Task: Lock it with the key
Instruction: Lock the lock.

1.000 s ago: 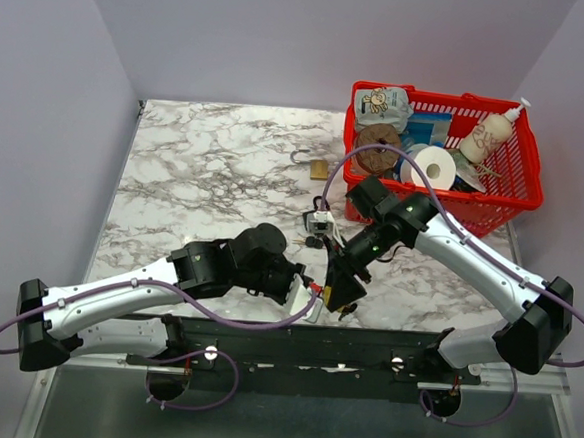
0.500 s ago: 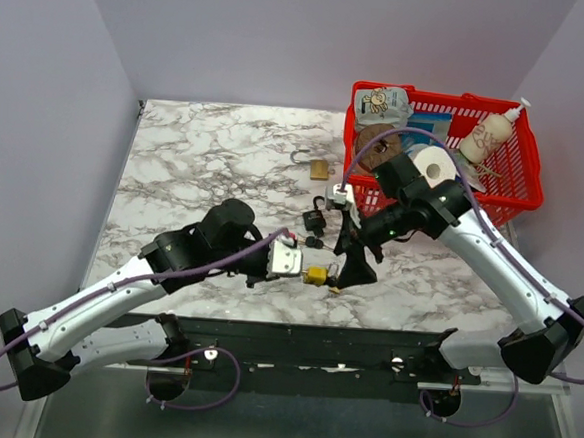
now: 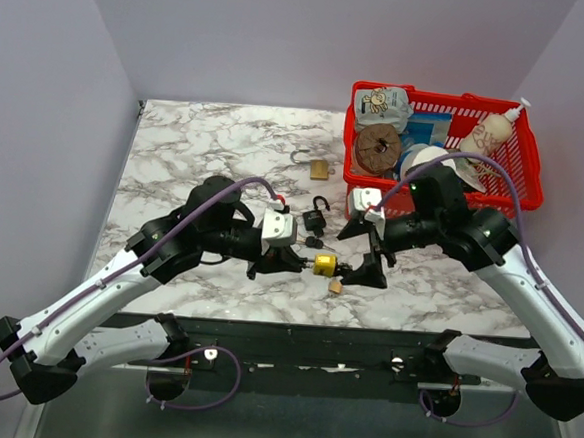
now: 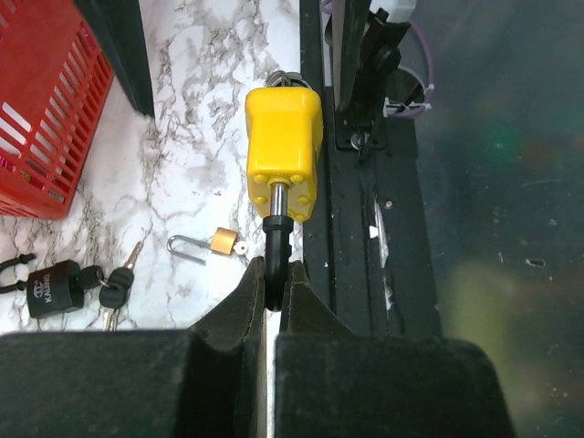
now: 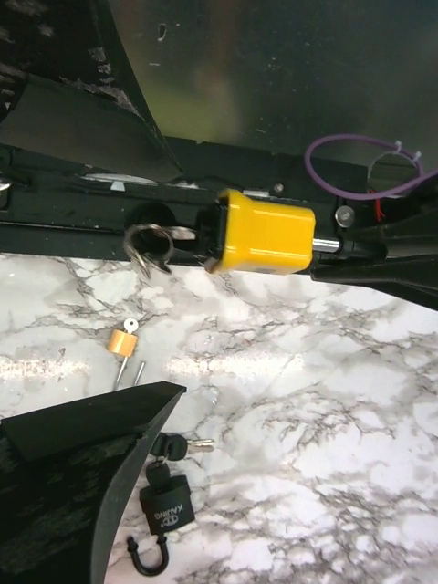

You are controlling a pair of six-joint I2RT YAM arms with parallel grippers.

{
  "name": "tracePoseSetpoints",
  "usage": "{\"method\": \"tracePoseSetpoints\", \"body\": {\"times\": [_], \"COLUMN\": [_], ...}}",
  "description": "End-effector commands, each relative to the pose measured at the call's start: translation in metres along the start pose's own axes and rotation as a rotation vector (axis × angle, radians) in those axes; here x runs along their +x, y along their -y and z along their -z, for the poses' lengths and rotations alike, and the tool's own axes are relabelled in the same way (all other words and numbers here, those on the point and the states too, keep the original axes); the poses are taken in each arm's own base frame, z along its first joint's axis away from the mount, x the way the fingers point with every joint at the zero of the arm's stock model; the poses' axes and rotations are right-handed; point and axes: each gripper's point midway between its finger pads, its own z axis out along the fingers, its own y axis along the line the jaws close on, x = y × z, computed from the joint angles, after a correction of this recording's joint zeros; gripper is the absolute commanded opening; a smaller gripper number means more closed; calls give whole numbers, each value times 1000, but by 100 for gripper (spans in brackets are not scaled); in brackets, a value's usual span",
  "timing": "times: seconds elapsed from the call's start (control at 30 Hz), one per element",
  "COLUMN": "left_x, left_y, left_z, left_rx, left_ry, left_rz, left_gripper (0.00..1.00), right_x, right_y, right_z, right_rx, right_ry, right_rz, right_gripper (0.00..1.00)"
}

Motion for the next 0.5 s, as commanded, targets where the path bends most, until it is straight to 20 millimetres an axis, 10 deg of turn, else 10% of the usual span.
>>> {"method": "tracePoseSetpoints", "body": {"times": [0.0,0.47], "left_x": [-37,-38], "left_y": [2,-20], "left_z": [0,-8], "left_rx": [38,-45], "left_ry": [80,99], "left_rz": [4,70], "left_gripper": [0,0], "right_x": [-3,-1], "right_y": [1,8], "right_z": [-15,-30], "right_rx": [-33,-50], "right_ry": [-5,-47], "right_rz": [60,17], "right_gripper": [100,49]}}
